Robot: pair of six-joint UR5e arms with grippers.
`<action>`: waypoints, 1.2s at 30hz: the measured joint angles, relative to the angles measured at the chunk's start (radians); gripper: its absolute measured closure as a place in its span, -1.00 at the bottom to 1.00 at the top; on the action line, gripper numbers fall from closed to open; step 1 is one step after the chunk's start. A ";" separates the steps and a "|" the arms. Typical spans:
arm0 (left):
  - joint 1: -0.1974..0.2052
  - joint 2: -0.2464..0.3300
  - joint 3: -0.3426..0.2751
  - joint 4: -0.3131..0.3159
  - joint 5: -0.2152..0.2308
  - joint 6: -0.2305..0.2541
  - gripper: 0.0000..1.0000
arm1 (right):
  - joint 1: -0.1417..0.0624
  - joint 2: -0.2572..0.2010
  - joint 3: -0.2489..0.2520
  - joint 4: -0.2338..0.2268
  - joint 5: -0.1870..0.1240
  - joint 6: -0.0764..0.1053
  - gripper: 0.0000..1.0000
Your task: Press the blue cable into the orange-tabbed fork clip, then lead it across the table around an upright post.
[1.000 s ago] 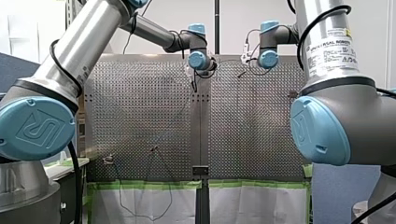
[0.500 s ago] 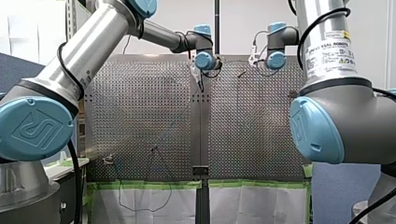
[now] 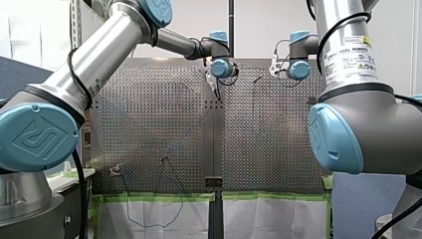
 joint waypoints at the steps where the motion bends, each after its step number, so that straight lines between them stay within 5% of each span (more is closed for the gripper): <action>1: 0.000 -0.004 0.000 0.000 0.000 0.000 1.00 | -0.001 0.006 0.000 0.000 -0.001 0.000 1.00; 36: -0.003 -0.069 -0.041 0.019 -0.008 -0.001 1.00 | 0.024 0.121 0.059 0.000 -0.002 -0.014 1.00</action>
